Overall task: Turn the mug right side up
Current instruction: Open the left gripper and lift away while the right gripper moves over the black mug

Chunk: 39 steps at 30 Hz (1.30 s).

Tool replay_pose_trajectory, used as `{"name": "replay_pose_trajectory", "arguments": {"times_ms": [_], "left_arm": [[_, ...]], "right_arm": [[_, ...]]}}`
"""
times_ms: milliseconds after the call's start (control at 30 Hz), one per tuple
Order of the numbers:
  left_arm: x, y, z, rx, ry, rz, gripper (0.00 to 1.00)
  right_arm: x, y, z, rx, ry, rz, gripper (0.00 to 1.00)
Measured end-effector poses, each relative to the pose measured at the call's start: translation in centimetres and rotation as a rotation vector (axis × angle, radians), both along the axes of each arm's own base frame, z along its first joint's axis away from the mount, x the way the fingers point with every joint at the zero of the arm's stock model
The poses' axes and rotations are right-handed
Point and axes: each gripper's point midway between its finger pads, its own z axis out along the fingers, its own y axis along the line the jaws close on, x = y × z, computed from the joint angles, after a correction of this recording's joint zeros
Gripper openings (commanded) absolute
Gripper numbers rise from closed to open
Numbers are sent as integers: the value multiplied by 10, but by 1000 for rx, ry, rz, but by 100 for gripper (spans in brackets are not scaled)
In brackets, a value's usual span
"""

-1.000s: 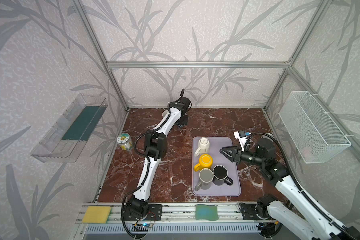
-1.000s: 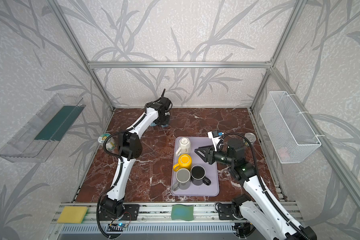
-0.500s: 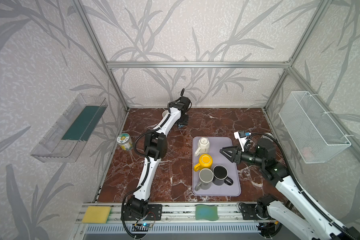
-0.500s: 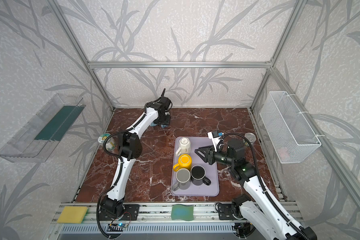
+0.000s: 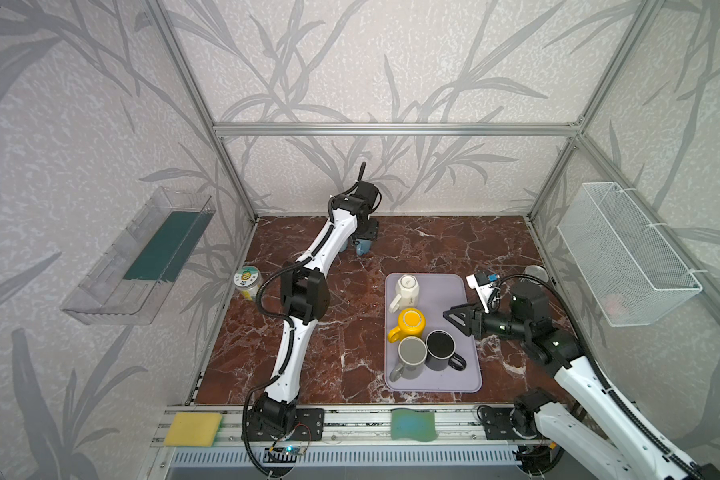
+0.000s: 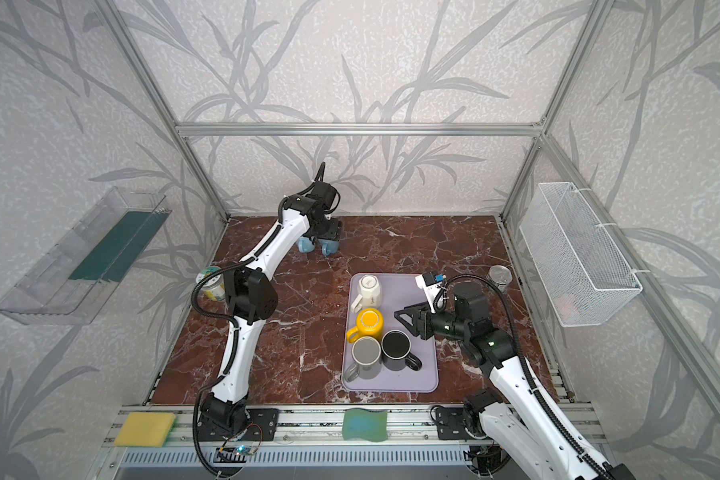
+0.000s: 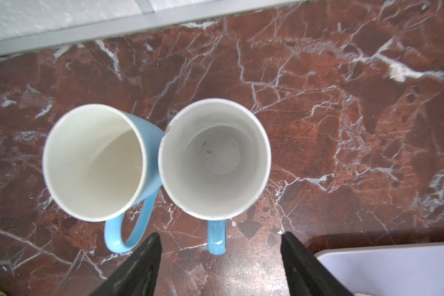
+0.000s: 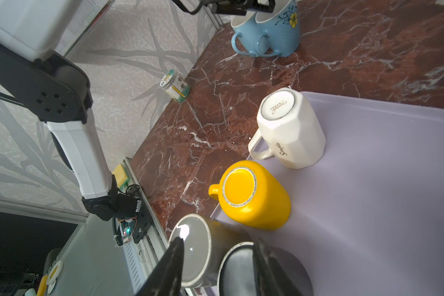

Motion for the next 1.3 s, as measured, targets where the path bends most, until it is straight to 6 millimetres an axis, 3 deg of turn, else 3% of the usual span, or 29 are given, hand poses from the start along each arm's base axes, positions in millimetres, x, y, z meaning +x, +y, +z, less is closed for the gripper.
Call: {"name": "replay_pose_trajectory", "arguments": {"times_ms": [233,467,700,1300], "left_arm": [[-10,0,52,-40,-92,-15,76],[-35,4,81,-82,-149,-35,76],[-57,9,82,-112,-185,-47,76],[-94,19,85,-159,-250,-52,76]], "right_arm": [[-22,-14,-10,-38,21,-32,59],[-50,-16,-32,-88,92,-30,69],[-72,-13,-73,-222,188,-2,75],[-71,-25,-117,-415,246,-60,76]]}}
